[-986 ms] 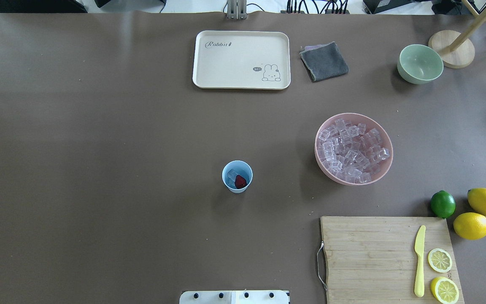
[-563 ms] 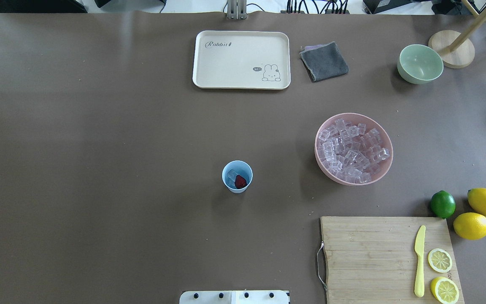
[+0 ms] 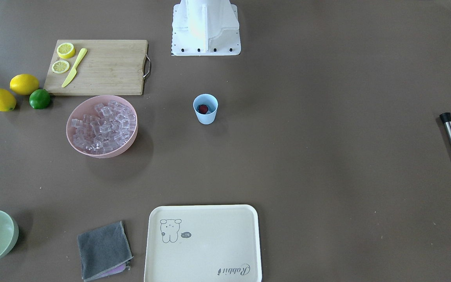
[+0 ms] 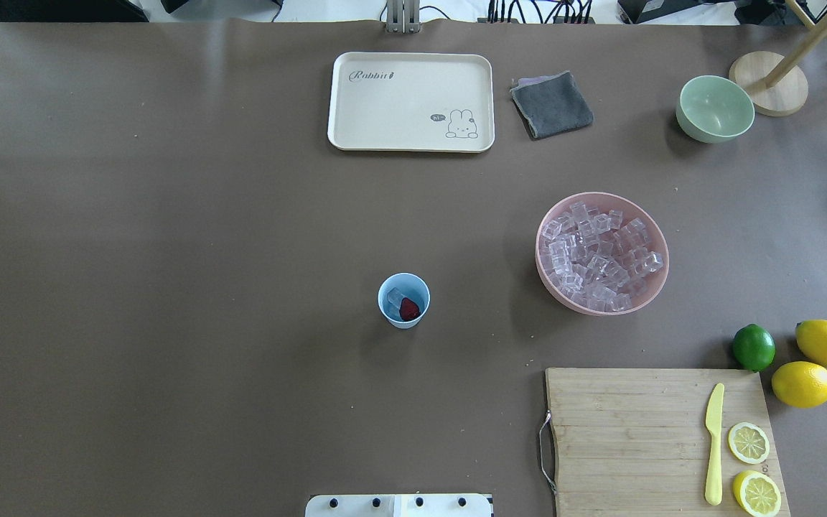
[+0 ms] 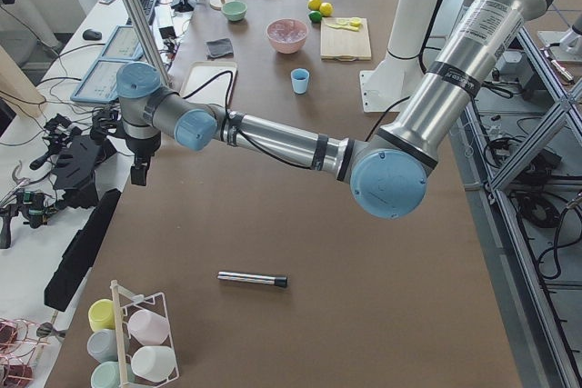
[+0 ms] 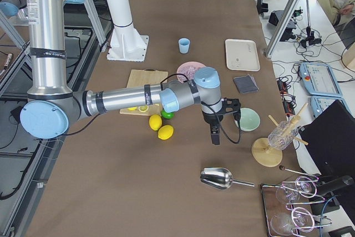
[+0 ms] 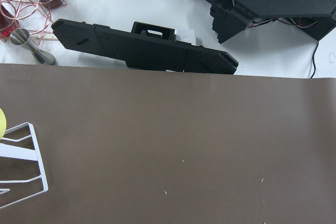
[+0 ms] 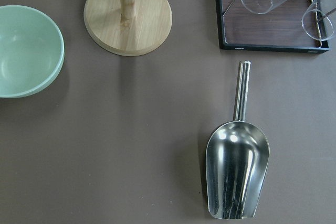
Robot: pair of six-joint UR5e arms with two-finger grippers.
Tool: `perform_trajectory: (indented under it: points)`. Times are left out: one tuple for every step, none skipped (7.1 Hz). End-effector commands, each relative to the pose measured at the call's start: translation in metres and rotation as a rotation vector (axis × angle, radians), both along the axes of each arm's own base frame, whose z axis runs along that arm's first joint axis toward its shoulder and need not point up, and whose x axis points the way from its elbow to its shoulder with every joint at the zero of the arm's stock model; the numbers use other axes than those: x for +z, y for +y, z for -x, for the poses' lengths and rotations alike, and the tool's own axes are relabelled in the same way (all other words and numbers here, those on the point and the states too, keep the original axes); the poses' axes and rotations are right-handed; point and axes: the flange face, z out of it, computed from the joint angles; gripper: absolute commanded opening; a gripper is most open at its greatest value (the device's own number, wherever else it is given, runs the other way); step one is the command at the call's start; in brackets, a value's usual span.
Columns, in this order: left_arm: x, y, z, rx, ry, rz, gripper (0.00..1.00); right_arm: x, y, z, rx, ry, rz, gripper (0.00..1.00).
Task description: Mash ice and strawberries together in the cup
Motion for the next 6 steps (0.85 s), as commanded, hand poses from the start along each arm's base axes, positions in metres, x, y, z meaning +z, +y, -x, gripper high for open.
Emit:
perform_trajectory:
  points:
    - [-0.005,0.005,0.009,-0.007,-0.001,-0.024,0.98,-0.002,0.002,0.0,0.0,0.001,-0.005,1.0]
    - [-0.014,0.007,0.019,-0.018,0.004,-0.042,0.98,-0.001,0.006,-0.001,0.001,0.002,-0.005,1.0]
    - [-0.016,0.009,0.027,-0.029,0.006,-0.048,0.98,0.001,0.008,-0.001,0.001,0.002,-0.01,1.0]
    - [-0.012,0.014,0.027,-0.028,0.005,-0.048,0.98,0.006,0.014,-0.002,0.001,0.0,-0.022,1.0]
    - [-0.004,0.02,0.027,-0.028,0.005,-0.038,0.98,0.008,0.017,-0.002,0.0,-0.002,-0.028,1.0]
    - [-0.002,0.021,0.027,-0.028,0.006,-0.036,0.98,0.009,0.017,-0.002,0.0,-0.002,-0.026,1.0]
